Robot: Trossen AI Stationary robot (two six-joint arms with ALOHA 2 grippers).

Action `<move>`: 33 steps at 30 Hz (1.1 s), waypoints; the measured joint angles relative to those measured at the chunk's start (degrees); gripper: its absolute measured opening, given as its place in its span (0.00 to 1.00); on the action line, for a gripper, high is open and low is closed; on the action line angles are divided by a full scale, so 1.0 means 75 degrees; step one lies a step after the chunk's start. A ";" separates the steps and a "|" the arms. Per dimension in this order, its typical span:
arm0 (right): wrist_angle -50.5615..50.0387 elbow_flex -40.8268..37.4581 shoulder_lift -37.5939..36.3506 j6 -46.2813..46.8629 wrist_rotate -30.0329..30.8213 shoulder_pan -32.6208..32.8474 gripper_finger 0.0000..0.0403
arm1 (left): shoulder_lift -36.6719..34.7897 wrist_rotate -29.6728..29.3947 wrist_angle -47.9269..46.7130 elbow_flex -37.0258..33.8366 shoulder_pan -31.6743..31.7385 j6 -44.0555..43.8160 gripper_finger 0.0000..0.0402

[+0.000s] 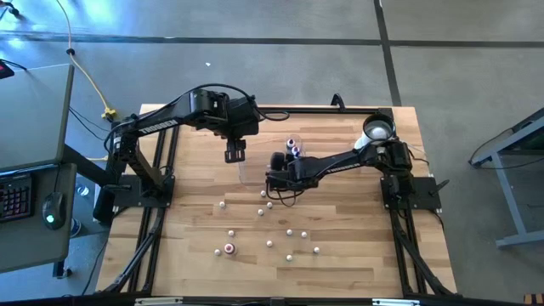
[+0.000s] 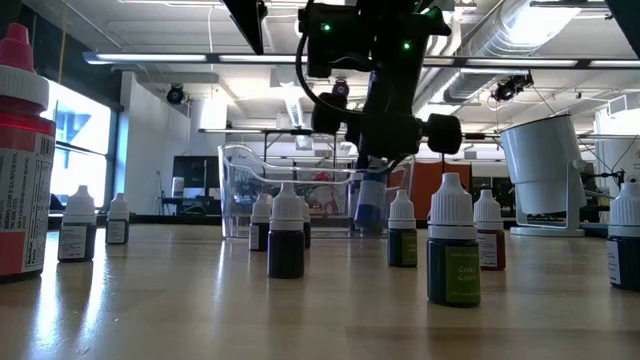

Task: Pick & Place food coloring
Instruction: Put the large blue food coloring bottle into the transparent bin

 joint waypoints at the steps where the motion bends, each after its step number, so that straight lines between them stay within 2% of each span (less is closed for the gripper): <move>1: -0.0092 0.0000 0.0000 0.0015 0.0033 0.0017 0.30 | 0.0000 0.0003 0.0006 0.0000 0.0002 0.0000 0.48; 8: -0.0411 -0.0009 0.0003 -0.0047 0.0543 0.0080 0.31 | 0.0000 -0.0001 0.0056 0.0000 0.0001 -0.0001 0.48; 14: -0.0499 -0.0009 0.0006 -0.0310 0.0856 0.0123 0.37 | 0.0000 -0.0005 0.0060 0.0000 0.0001 -0.0003 0.48; 20: -0.0496 -0.0009 0.0011 -0.0394 0.0720 0.0128 0.41 | 0.0000 -0.0007 0.0065 0.0000 0.0002 -0.0003 0.48; 33: -0.0584 0.0042 0.0017 0.0801 0.0692 0.0479 0.41 | 0.0000 -0.0040 0.0063 0.0000 0.0001 -0.0006 0.48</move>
